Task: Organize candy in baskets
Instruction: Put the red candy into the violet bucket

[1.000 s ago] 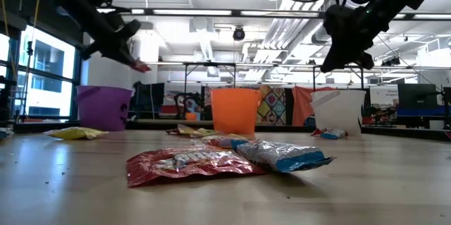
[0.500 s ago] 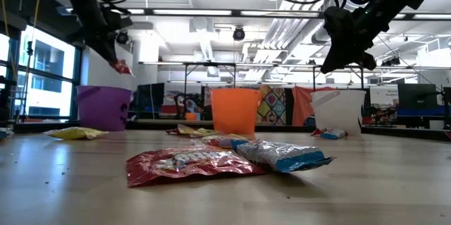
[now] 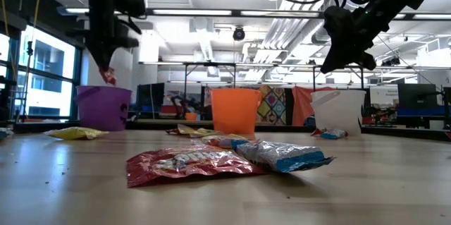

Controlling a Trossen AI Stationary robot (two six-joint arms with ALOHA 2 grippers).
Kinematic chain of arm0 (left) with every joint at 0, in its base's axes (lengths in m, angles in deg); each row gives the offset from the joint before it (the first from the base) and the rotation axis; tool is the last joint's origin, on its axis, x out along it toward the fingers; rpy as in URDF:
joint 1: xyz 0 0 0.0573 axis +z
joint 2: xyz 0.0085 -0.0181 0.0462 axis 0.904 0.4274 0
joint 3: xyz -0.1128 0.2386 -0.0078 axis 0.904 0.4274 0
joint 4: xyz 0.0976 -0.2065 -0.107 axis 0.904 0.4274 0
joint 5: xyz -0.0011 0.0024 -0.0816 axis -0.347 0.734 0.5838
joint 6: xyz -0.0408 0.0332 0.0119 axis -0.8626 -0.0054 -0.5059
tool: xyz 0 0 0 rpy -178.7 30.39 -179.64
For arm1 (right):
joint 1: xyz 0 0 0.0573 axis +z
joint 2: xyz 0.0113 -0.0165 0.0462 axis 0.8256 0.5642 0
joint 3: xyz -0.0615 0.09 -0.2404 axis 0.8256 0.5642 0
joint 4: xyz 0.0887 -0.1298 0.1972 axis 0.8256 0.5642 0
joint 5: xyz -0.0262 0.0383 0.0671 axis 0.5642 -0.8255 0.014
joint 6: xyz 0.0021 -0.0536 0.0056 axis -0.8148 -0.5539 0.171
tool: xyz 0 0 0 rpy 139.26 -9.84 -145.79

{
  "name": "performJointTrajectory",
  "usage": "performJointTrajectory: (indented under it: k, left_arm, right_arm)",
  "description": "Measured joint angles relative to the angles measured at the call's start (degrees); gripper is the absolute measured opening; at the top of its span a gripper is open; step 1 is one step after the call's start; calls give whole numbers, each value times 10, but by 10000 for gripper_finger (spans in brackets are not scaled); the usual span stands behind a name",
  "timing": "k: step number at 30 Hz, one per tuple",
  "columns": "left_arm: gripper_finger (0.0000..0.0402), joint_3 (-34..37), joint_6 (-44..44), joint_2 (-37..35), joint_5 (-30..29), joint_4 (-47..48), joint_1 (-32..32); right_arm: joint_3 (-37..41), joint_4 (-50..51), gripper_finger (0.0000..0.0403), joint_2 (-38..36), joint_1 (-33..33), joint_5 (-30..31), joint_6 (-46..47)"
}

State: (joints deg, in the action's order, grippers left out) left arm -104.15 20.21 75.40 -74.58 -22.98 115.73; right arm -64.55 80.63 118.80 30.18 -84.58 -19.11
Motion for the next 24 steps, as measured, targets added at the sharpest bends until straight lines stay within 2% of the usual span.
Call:
performJointTrajectory:
  k: [7,16,24]
  left_arm:
    - [13,-13,-21,47,-10,3,9]
    - [14,-14,36,127,5,12,22]
    - [15,-29,82,168,-16,49,15]
  right_arm:
    - [0,0,0,0,0,-8,-20]
    - [0,-21,0,0,0,-32,-47]
    - [0,-21,0,0,0,-53,-74]
